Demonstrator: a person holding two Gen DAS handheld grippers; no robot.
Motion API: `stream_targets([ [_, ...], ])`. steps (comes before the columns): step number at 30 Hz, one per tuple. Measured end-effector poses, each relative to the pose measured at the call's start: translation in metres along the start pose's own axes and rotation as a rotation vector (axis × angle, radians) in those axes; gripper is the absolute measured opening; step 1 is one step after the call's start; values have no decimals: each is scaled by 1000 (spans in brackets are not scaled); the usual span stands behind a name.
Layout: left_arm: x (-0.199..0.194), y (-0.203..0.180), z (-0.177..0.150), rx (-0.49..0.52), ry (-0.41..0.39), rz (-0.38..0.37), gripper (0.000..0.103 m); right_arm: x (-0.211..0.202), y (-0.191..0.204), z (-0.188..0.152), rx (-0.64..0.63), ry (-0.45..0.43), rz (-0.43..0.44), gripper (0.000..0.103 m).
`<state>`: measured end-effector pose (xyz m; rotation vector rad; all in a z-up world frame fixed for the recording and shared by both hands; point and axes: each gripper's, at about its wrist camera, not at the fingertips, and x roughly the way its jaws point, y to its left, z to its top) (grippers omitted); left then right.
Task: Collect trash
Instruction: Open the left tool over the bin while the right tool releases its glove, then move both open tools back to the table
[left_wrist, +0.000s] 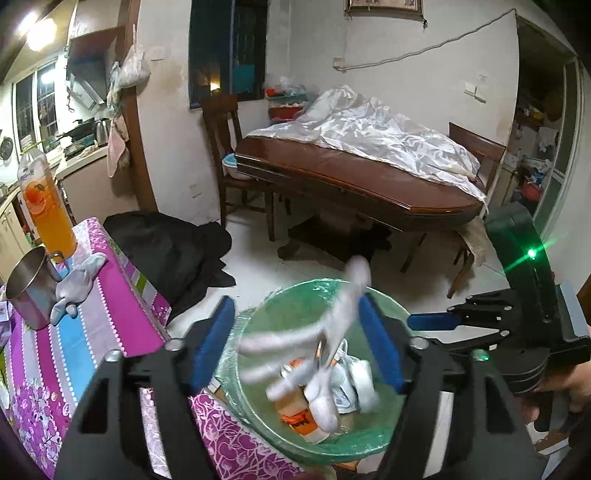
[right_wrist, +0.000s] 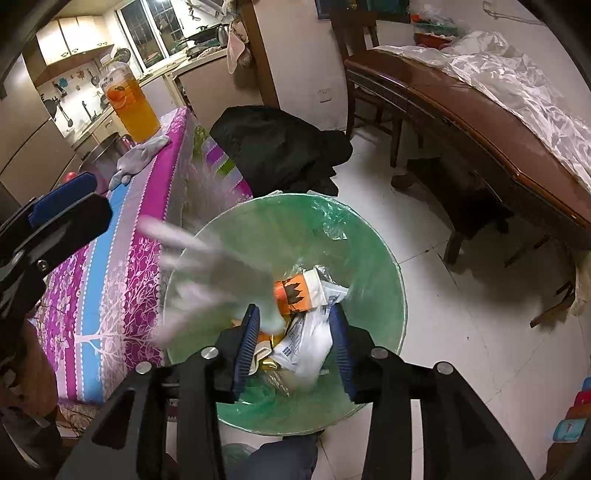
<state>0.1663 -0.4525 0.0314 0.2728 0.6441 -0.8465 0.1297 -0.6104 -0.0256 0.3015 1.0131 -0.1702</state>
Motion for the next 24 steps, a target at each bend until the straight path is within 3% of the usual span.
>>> stream_targets([
  [10, -1, 8, -4, -23, 9, 1, 68, -16, 0, -7, 2, -65, -12, 44],
  [13, -9, 14, -11, -23, 7, 3, 68, -38, 18, -13, -43, -181, -41, 60],
  [17, -31, 34, -31, -14, -12, 42, 72, -74, 61, -39, -126, -400, -55, 79],
  [21, -57, 77, -58, -42, -13, 120, 72, -81, 103, -65, -171, -504, 13, 83],
  [24, -83, 126, -82, -119, -16, 204, 72, -68, 132, -73, -198, -506, 72, 83],
])
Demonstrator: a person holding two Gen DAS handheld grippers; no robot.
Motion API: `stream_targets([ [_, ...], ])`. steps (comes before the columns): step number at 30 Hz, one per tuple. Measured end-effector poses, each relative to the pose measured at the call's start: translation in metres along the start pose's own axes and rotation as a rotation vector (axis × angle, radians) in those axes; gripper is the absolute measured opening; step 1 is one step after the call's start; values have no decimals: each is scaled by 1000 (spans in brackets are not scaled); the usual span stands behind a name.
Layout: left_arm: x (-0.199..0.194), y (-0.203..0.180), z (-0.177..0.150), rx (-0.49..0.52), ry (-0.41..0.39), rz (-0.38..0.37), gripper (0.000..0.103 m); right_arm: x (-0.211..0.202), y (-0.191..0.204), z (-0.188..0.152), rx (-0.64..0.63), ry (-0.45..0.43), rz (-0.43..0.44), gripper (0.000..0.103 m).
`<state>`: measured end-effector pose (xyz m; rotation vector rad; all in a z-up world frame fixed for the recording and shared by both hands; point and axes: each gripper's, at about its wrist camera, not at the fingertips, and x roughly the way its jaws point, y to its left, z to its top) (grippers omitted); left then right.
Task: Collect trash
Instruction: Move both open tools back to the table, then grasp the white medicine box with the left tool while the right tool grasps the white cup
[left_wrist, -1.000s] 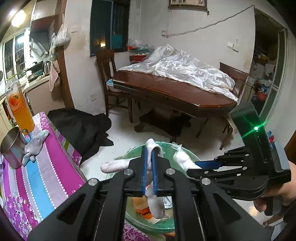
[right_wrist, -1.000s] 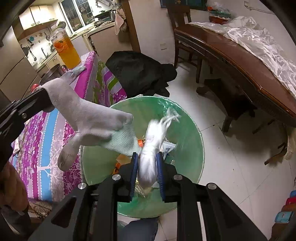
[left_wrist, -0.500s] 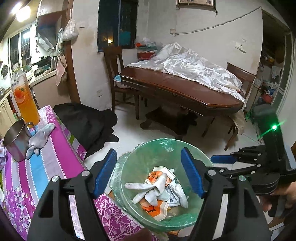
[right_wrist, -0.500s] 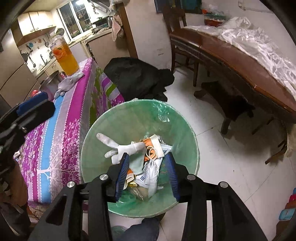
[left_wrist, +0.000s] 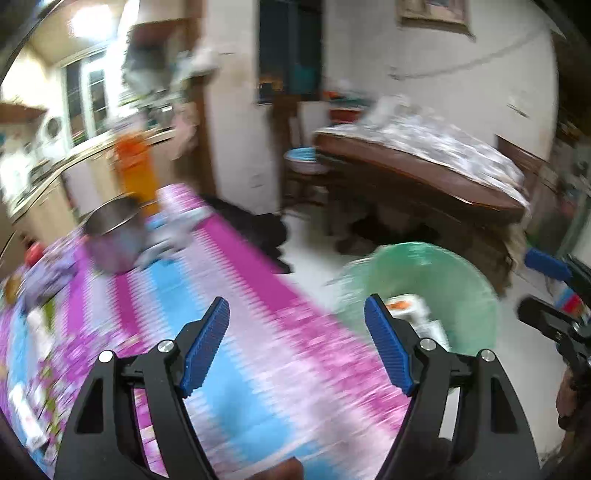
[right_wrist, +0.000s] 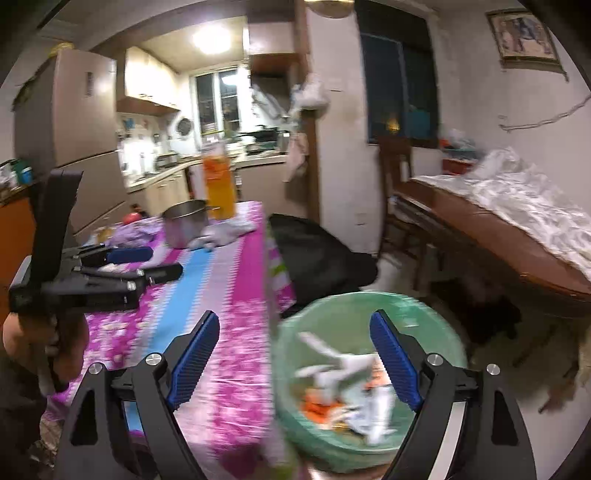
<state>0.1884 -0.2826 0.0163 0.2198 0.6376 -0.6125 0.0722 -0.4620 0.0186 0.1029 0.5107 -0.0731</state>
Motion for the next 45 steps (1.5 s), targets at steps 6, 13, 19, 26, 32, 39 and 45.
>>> stream_targets([
  [6, -34, 117, -38, -170, 27, 173, 72, 41, 63, -11, -28, 59, 152, 83],
  [13, -95, 259, -100, -472, 36, 390, 72, 77, 143, -12, -110, 118, 293, 83],
  [19, -115, 328, -153, -685, 105, 459, 72, 109, 191, -18, -145, 169, 377, 83],
  [26, -86, 342, -166, -699, 189, 425, 72, 132, 229, -16, -174, 190, 435, 83],
  [32, -72, 347, -168, -673, 208, 422, 72, 144, 243, -8, -192, 198, 457, 83],
  [39, -69, 342, -163, -642, 174, 401, 41, 158, 276, 7, -226, 205, 510, 83],
  [45, -80, 346, -167, -637, 136, 385, 31, 187, 324, 12, -268, 249, 589, 74],
])
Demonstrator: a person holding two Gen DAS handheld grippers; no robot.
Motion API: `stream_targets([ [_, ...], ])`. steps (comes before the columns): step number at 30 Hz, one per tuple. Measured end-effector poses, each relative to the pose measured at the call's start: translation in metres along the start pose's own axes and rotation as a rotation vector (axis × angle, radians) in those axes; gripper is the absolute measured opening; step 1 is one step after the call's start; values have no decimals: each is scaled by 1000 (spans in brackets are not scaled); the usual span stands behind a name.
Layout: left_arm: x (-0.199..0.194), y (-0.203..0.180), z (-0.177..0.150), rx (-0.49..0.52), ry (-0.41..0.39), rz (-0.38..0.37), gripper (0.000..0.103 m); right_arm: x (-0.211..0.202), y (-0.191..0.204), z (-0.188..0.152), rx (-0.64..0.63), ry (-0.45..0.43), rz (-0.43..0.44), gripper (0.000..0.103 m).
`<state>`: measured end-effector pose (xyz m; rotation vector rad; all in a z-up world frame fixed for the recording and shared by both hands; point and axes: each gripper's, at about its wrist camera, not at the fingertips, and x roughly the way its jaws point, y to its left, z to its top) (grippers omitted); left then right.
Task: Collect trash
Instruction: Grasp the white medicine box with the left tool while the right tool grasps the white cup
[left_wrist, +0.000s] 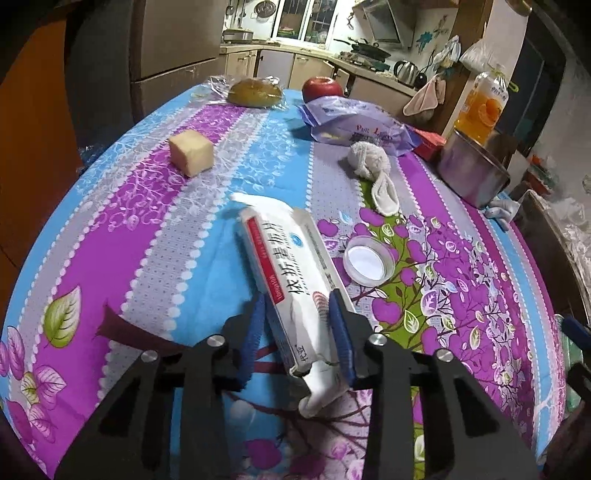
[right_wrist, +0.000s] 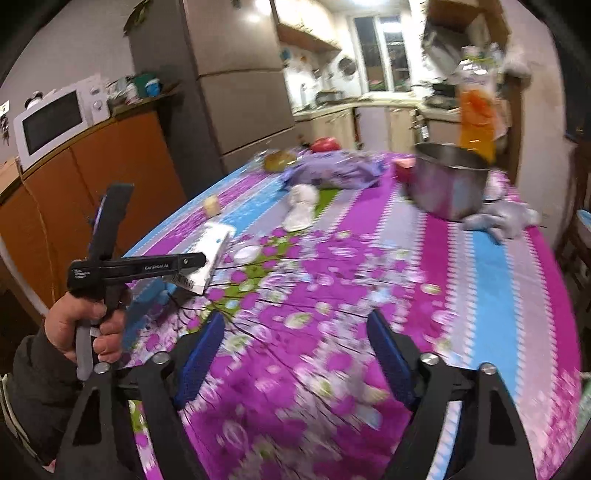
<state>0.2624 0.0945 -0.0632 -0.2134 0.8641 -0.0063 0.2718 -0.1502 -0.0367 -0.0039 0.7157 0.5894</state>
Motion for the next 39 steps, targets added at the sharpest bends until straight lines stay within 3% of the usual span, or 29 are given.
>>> stream_targets([
  [4, -6, 6, -3, 16, -11, 3, 29, 46, 20, 14, -46, 56, 48, 59],
  [11, -8, 17, -3, 38, 4, -18, 29, 125, 49, 39, -132, 152, 57, 58],
  [17, -7, 20, -2, 63, 14, -37, 30, 167, 62, 62, -203, 194, 28, 58],
  [25, -4, 20, -1, 78, 23, -45, 32, 191, 72, 64, -267, 218, -6, 51],
  [28, -2, 19, -1, 79, 24, -42, 34, 193, 73, 65, -276, 212, -14, 41],
  [39, 4, 12, 0, 91, 31, -19, 43, 183, 66, 60, -253, 196, -40, 40],
])
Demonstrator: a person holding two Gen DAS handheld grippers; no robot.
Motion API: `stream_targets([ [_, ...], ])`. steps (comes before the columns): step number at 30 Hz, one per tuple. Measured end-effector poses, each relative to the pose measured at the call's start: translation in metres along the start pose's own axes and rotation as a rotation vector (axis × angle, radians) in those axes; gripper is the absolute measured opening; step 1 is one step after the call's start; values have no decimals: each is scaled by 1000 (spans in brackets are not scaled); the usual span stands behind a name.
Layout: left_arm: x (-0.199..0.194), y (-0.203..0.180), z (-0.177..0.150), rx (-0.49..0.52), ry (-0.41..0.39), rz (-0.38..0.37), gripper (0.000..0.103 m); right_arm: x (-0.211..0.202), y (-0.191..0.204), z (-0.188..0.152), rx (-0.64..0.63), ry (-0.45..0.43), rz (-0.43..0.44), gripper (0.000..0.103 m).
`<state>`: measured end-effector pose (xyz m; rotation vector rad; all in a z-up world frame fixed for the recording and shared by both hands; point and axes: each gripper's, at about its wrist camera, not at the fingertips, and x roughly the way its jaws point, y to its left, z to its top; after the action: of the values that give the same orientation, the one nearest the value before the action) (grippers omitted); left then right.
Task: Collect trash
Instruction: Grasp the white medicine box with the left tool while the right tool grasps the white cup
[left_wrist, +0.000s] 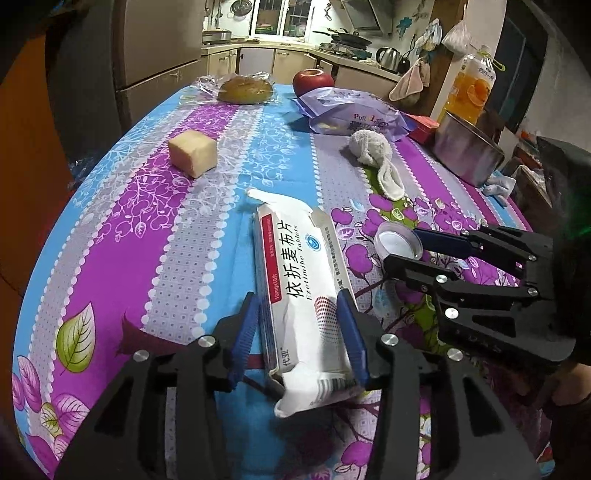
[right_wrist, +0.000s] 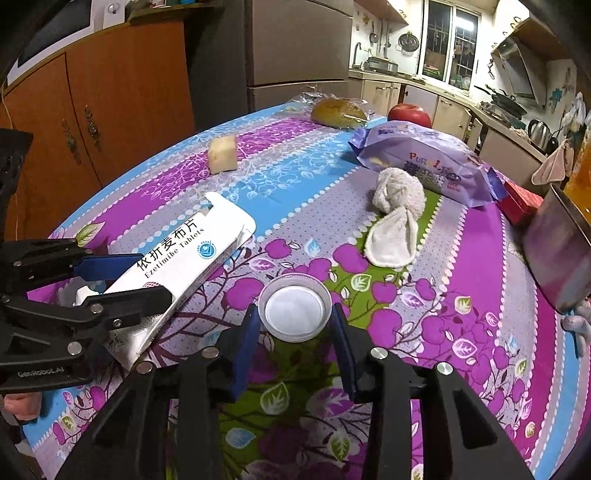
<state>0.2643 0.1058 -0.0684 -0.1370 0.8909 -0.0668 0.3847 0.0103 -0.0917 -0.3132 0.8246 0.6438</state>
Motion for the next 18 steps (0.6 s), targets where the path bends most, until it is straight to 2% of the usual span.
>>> stream_targets([
  [3, 2, -1, 1, 0, -4, 1, 43, -3, -2, -2, 11, -4, -5, 40],
  [10, -1, -6, -2, 7, -40, 2, 33, -15, -8, -8, 54, -36, -17, 40],
  [18, -10, -17, -4, 29, -90, 30, 27, -52, -14, -20, 117, -118, -40, 40],
])
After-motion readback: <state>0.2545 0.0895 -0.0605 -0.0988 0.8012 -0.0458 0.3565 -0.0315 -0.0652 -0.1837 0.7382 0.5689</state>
